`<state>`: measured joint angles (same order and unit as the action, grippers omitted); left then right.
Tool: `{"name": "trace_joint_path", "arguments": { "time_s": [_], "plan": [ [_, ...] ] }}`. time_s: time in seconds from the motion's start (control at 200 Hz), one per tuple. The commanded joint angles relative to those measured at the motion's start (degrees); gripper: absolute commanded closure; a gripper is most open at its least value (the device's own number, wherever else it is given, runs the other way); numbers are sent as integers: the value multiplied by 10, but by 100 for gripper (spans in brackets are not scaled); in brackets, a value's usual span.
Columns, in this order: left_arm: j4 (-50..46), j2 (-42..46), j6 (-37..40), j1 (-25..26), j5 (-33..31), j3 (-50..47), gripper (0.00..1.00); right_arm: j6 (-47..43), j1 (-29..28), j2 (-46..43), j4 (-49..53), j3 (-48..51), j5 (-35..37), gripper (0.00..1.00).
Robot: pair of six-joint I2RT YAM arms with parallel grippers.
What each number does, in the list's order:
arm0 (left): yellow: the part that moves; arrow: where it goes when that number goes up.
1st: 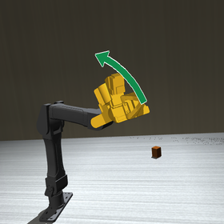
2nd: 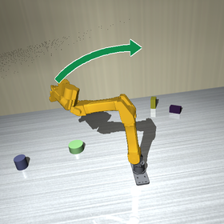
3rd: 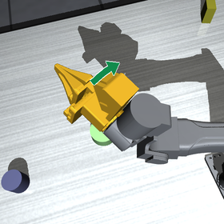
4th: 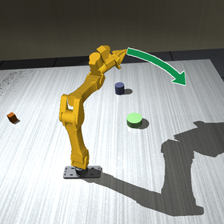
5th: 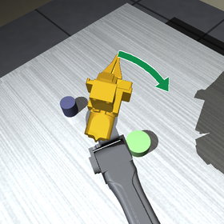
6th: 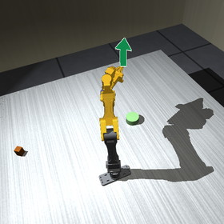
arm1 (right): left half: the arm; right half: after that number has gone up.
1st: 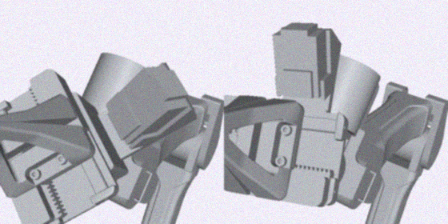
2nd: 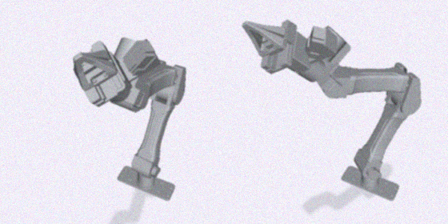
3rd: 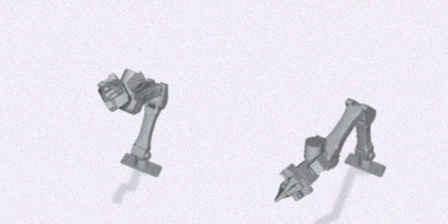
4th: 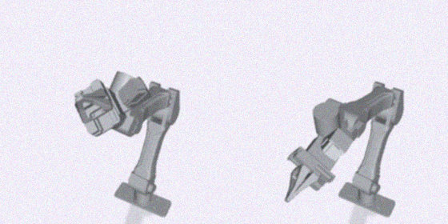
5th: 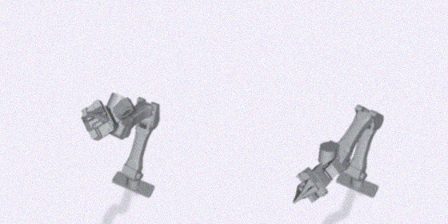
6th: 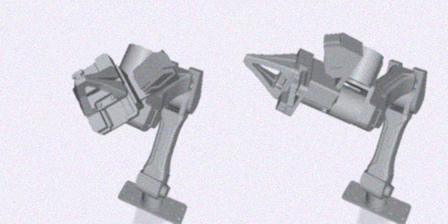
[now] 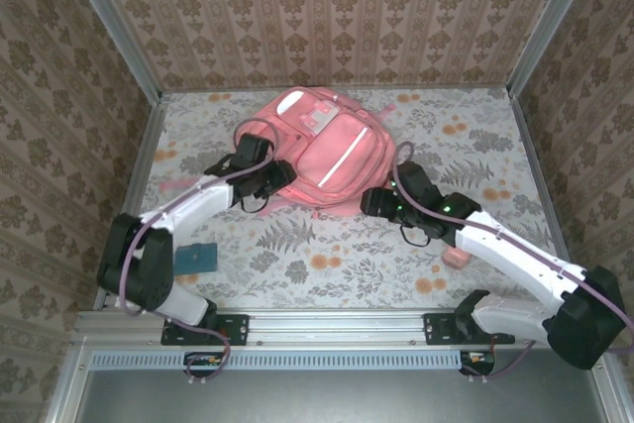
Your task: Pack the student bag
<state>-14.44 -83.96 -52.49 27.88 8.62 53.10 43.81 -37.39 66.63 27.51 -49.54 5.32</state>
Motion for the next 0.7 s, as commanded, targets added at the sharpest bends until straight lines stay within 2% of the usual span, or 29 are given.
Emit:
{"name": "trace_joint_path", "arguments": {
  "time_s": [0.0,0.165,0.325,0.51,0.69],
  "plan": [
    [47,36,-68,3,12,-68,50,-14,-44,38,29,-38,73,24],
    [180,38,-129,18,55,-143,51,3,-88,79,21,-55,72,24],
    [279,-12,-161,26,84,-156,54,21,-105,95,18,-57,68,24],
    [334,-62,-185,32,85,-156,60,36,-110,88,19,-52,72,24],
    [342,-74,-198,35,76,-164,68,41,-112,89,22,-50,73,24]
  ]
}}
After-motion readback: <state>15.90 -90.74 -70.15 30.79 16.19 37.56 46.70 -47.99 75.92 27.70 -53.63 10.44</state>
